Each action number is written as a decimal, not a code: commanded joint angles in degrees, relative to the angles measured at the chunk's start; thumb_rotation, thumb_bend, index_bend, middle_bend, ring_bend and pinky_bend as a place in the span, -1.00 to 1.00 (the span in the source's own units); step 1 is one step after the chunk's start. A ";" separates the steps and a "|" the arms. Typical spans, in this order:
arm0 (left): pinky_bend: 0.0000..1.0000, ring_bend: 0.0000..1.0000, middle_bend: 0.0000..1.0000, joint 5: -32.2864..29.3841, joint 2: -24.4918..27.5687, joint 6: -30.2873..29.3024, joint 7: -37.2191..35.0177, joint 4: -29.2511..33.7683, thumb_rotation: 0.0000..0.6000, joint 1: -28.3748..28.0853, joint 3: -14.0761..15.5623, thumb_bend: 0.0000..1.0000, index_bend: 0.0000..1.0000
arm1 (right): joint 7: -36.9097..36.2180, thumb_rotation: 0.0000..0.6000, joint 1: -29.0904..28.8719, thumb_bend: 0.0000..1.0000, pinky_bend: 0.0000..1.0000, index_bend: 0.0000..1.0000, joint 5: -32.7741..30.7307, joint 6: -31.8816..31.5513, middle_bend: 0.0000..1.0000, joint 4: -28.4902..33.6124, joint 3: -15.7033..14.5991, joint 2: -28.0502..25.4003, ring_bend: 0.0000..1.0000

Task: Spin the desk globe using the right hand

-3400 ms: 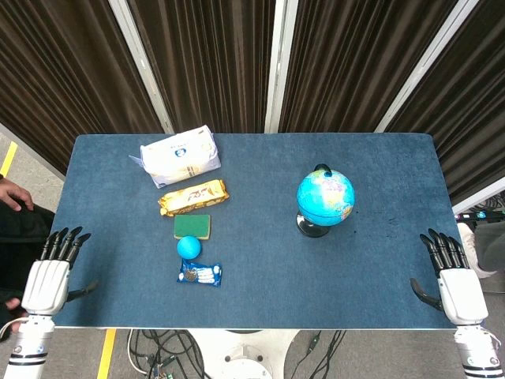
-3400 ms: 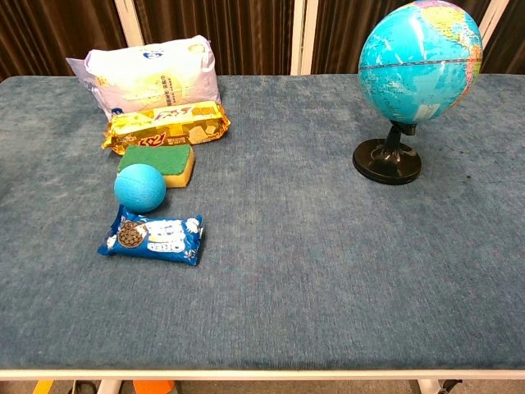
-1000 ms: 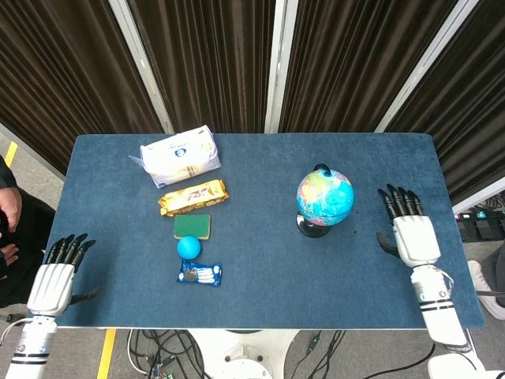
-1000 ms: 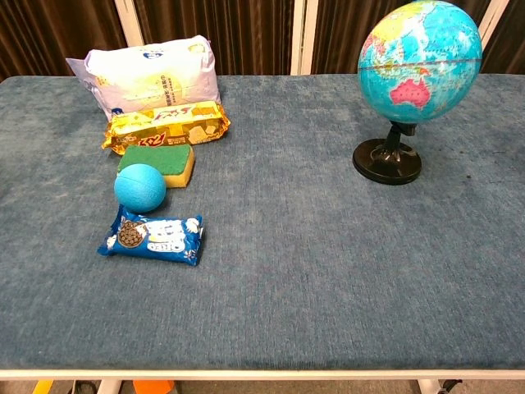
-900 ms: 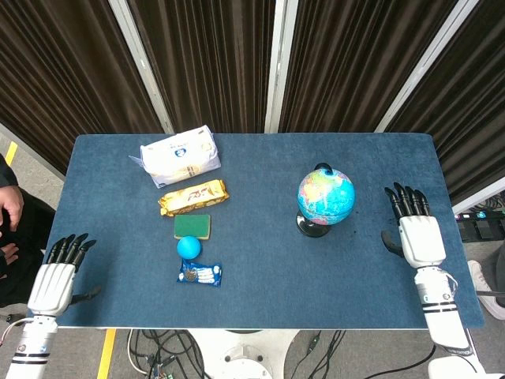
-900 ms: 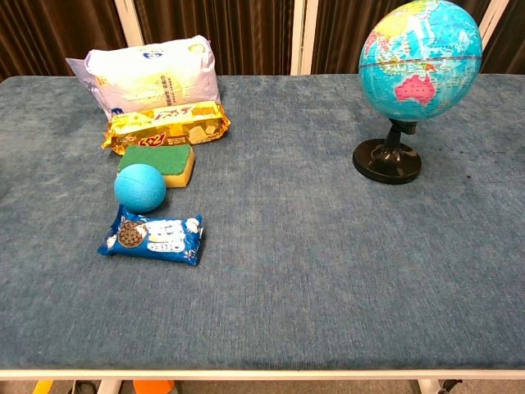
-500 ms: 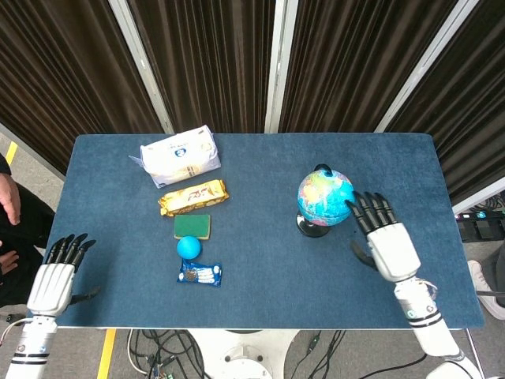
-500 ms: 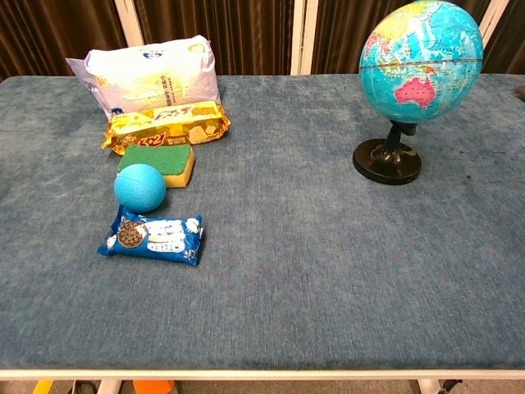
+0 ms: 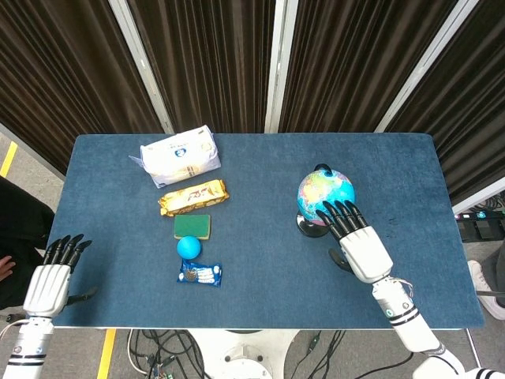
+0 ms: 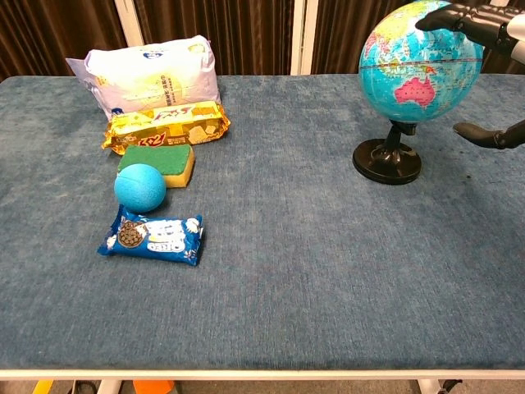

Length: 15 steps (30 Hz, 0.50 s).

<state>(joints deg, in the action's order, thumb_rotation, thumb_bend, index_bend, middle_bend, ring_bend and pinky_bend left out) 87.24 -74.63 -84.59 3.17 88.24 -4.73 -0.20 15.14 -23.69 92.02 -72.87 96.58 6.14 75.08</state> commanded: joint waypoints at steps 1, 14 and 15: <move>-0.84 -1.00 -0.84 0.02 -0.04 0.10 0.03 0.02 1.00 -0.05 0.02 -0.89 -0.69 | -0.25 1.00 0.31 -0.47 -1.00 -1.00 -1.06 0.04 -1.00 -0.53 -0.04 -0.17 -1.00; -0.84 -1.00 -0.84 0.29 -0.02 0.25 0.27 0.31 1.00 -0.16 0.15 -0.89 -0.69 | -1.26 1.00 2.88 -0.47 -1.00 -1.00 -18.37 3.80 -1.00 -5.77 2.81 -3.09 -1.00; -0.84 -1.00 -0.84 0.32 -0.04 0.35 0.38 0.36 1.00 -0.24 0.13 -0.89 -0.69 | -1.03 1.00 3.18 -0.47 -1.00 -1.00 -20.03 4.01 -1.00 -5.85 3.05 -3.33 -1.00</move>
<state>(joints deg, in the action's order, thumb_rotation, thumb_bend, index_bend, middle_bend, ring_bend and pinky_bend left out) 87.54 -74.66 -84.27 3.52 88.59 -4.94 -0.06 13.84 -21.59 75.98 -69.77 91.94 8.20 72.54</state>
